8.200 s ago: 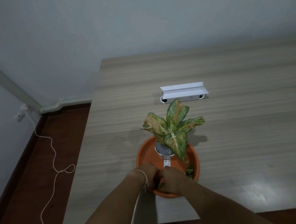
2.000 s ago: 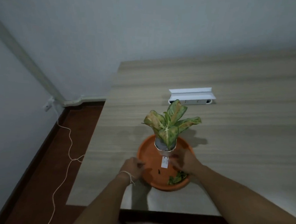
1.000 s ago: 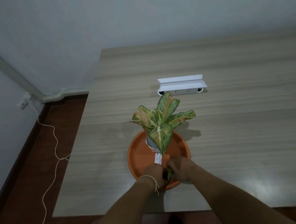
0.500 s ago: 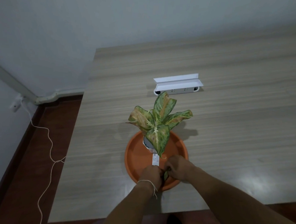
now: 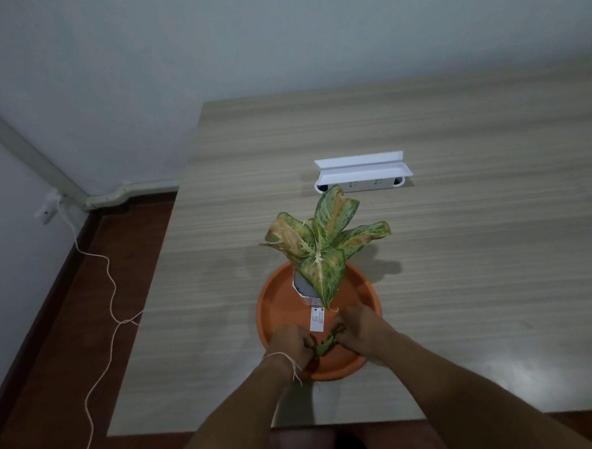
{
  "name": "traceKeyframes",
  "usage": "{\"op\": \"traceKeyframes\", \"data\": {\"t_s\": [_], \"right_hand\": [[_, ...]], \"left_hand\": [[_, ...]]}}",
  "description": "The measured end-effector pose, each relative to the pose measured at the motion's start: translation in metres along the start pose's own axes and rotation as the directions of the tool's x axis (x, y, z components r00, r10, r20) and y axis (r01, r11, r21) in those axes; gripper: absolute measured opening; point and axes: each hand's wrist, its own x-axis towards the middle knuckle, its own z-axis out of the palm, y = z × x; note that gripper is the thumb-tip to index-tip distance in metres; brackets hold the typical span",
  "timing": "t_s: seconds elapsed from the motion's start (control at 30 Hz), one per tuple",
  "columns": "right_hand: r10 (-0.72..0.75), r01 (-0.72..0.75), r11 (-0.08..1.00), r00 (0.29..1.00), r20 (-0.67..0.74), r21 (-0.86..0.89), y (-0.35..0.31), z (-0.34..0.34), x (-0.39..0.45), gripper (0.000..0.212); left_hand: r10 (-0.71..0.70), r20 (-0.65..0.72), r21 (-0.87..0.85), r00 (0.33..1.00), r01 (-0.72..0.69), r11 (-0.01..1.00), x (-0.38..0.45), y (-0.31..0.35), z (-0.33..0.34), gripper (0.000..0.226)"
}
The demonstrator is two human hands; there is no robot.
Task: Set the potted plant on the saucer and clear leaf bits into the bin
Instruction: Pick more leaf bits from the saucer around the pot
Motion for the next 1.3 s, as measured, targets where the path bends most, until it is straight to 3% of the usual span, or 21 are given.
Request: {"op": "traceKeyframes", "data": {"t_s": [0.13, 0.27, 0.43, 1.03, 1.3], "right_hand": [[0.014, -0.012, 0.999, 0.997, -0.071, 0.032, 0.004, 0.001, 0.005, 0.011], [0.193, -0.162, 0.969, 0.968, -0.160, 0.188, 0.007, -0.003, 0.011, 0.018], [0.204, -0.167, 0.954, 0.970, -0.132, 0.248, 0.006, -0.014, 0.008, 0.005], [0.280, -0.251, 0.936, 0.956, -0.090, 0.248, 0.015, -0.020, 0.010, 0.008], [0.220, -0.197, 0.966, 0.966, -0.136, 0.166, 0.002, -0.015, 0.017, 0.013]], "left_hand": [[-0.016, -0.027, -0.038, 0.999, 0.015, 0.999, -0.003, 0.000, -0.004, 0.017], [-0.015, -0.036, -0.075, 0.999, 0.013, 0.997, -0.003, 0.002, -0.007, 0.017], [-0.034, -0.065, -0.115, 0.997, 0.026, 0.993, -0.002, 0.004, -0.012, 0.017], [-0.051, -0.092, -0.110, 0.994, 0.041, 0.993, -0.009, 0.008, -0.018, 0.019], [-0.075, -0.130, -0.115, 0.989, 0.060, 0.992, -0.022, 0.003, -0.034, 0.019]]}}
